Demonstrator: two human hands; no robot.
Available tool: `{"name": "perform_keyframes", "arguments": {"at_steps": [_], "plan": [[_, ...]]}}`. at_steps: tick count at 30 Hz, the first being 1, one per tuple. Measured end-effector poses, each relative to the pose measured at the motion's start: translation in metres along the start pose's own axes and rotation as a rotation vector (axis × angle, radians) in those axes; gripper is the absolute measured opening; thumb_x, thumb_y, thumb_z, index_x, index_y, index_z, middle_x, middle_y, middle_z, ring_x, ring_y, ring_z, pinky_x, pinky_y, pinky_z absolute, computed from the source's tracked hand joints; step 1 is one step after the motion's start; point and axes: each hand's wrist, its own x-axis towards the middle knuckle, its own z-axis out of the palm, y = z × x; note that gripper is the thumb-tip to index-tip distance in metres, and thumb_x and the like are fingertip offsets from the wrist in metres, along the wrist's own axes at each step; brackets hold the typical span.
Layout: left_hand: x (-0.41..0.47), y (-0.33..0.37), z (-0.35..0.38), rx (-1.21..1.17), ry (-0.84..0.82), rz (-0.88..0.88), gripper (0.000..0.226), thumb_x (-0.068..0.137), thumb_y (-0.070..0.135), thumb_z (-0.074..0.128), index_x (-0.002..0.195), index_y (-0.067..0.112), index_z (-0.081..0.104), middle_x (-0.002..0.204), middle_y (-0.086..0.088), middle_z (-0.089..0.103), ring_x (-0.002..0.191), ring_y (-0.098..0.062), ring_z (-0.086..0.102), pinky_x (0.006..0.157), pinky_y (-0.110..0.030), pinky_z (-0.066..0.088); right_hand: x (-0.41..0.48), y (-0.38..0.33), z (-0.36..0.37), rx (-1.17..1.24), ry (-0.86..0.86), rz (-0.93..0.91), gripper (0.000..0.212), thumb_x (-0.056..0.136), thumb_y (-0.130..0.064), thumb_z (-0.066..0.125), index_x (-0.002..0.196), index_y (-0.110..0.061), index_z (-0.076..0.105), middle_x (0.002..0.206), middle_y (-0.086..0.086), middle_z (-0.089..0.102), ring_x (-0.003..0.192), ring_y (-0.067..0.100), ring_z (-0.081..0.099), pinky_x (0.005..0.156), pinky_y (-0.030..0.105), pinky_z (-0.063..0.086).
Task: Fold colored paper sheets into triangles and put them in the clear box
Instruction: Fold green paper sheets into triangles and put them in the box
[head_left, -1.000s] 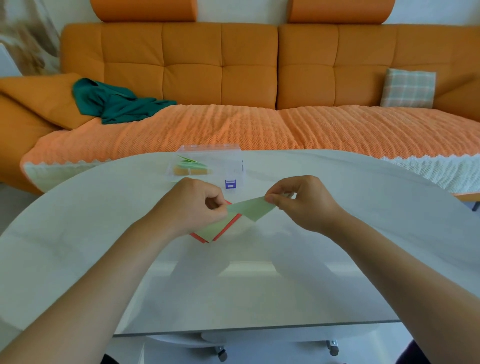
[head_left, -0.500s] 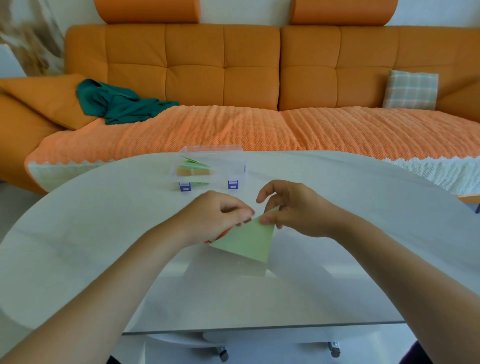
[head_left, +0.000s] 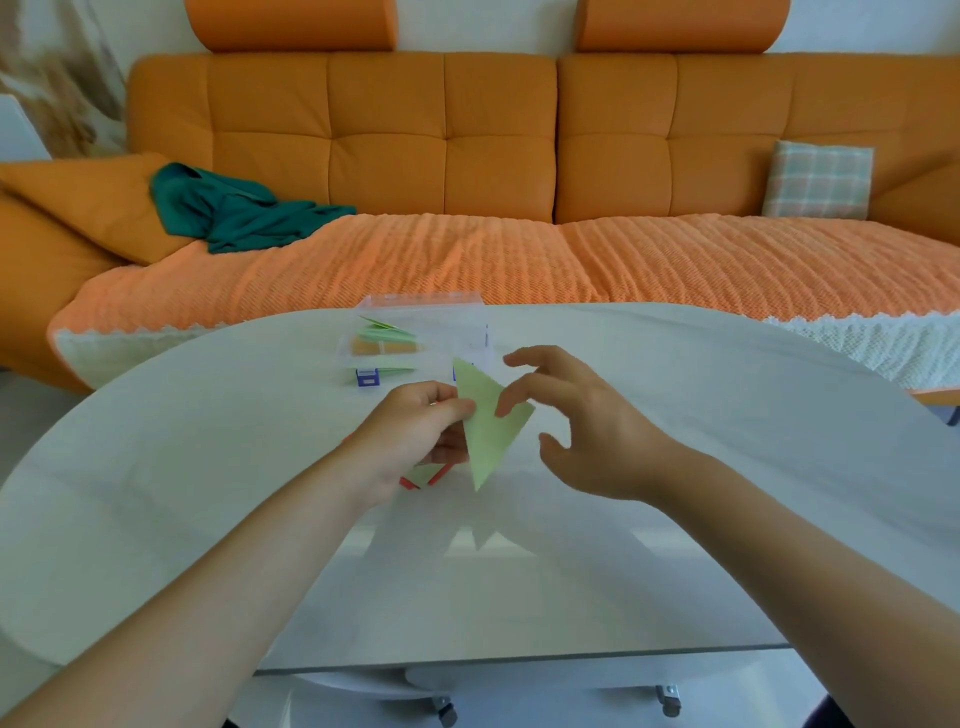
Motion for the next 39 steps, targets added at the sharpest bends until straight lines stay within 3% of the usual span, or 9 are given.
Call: {"name": "perform_keyframes", "arguments": {"at_steps": [4, 7, 11, 15, 20, 24, 29, 32, 39], "plan": [[-0.001, -0.001, 0.005, -0.076, -0.036, -0.008, 0.016, 0.102, 0.012, 0.053, 0.109, 0.004, 0.065, 0.099, -0.016, 0.076, 0.085, -0.024, 0.074, 0.073, -0.03, 0.061, 0.001, 0.001, 0.014, -0.075, 0.086, -0.008, 0.025, 0.079, -0.032, 0.082, 0.102, -0.033, 0.071, 0.138, -0.002, 0.052, 0.109, 0.016, 0.058, 0.09, 0.046, 0.049], [-0.002, -0.002, 0.009, -0.051, -0.019, 0.042, 0.017, 0.098, 0.005, 0.057, 0.111, 0.007, 0.068, 0.1, -0.012, 0.077, 0.086, -0.02, 0.075, 0.069, -0.025, 0.059, 0.002, -0.003, 0.014, 0.032, 0.155, 0.036, 0.016, 0.083, -0.043, 0.073, 0.094, -0.031, 0.077, 0.132, -0.005, 0.059, 0.098, 0.009, 0.062, 0.087, 0.035, 0.051], [-0.002, -0.003, 0.009, -0.071, -0.026, 0.098, 0.024, 0.089, 0.001, 0.069, 0.112, 0.008, 0.071, 0.1, -0.007, 0.077, 0.095, -0.022, 0.074, 0.078, -0.025, 0.06, 0.004, -0.008, 0.011, 0.249, 0.132, 0.283, 0.005, 0.086, -0.035, 0.075, 0.085, -0.031, 0.078, 0.114, -0.017, 0.068, 0.098, -0.002, 0.062, 0.083, 0.015, 0.044], [-0.006, -0.002, 0.011, -0.093, -0.1, 0.109, 0.021, 0.092, 0.002, 0.067, 0.113, 0.005, 0.068, 0.101, -0.011, 0.077, 0.094, -0.023, 0.075, 0.077, -0.026, 0.061, 0.008, -0.01, 0.009, 0.438, 0.137, 0.527, 0.01, 0.083, -0.035, 0.08, 0.076, -0.028, 0.076, 0.067, -0.011, 0.069, 0.061, 0.005, 0.058, 0.061, 0.024, 0.047], [-0.005, 0.0, 0.011, -0.052, -0.165, 0.085, 0.028, 0.098, 0.004, 0.048, 0.113, 0.008, 0.071, 0.108, -0.012, 0.075, 0.099, -0.021, 0.072, 0.085, -0.038, 0.058, 0.01, -0.013, 0.0, 0.5, 0.123, 0.59, 0.012, 0.083, -0.026, 0.081, 0.08, -0.017, 0.075, 0.068, -0.001, 0.072, 0.062, 0.009, 0.067, 0.073, 0.04, 0.058], [-0.004, -0.003, 0.015, -0.021, 0.023, 0.191, 0.013, 0.095, 0.011, 0.064, 0.101, 0.014, 0.075, 0.093, -0.004, 0.077, 0.079, -0.012, 0.07, 0.076, -0.032, 0.062, 0.01, -0.014, -0.003, 0.515, 0.106, 0.589, 0.011, 0.084, -0.023, 0.08, 0.082, -0.014, 0.073, 0.076, 0.008, 0.073, 0.061, 0.013, 0.065, 0.075, 0.047, 0.057], [-0.003, -0.006, 0.016, -0.055, 0.03, 0.218, 0.013, 0.096, 0.004, 0.062, 0.095, 0.011, 0.073, 0.084, -0.001, 0.078, 0.075, -0.012, 0.072, 0.067, -0.023, 0.058, 0.009, -0.015, -0.002, 0.597, 0.116, 0.599, 0.016, 0.087, -0.019, 0.077, 0.101, -0.016, 0.072, 0.083, 0.005, 0.075, 0.061, 0.012, 0.063, 0.066, 0.033, 0.056], [-0.006, -0.005, 0.018, -0.066, 0.011, 0.226, 0.014, 0.095, 0.002, 0.063, 0.095, 0.011, 0.073, 0.084, -0.002, 0.078, 0.075, -0.012, 0.072, 0.066, -0.022, 0.057, 0.008, -0.012, -0.004, 0.592, 0.066, 0.635, 0.006, 0.088, -0.022, 0.075, 0.09, -0.017, 0.078, 0.078, 0.004, 0.075, 0.062, 0.009, 0.063, 0.062, 0.025, 0.054], [-0.006, -0.002, 0.015, 0.034, -0.025, 0.33, 0.037, 0.087, -0.005, 0.07, 0.117, 0.017, 0.066, 0.078, -0.009, 0.069, 0.071, -0.027, 0.074, 0.068, -0.035, 0.062, 0.006, -0.007, -0.013, 0.648, -0.036, 0.641, 0.005, 0.088, -0.018, 0.076, 0.091, -0.017, 0.079, 0.085, 0.006, 0.076, 0.066, 0.006, 0.062, 0.064, 0.021, 0.055]]}}
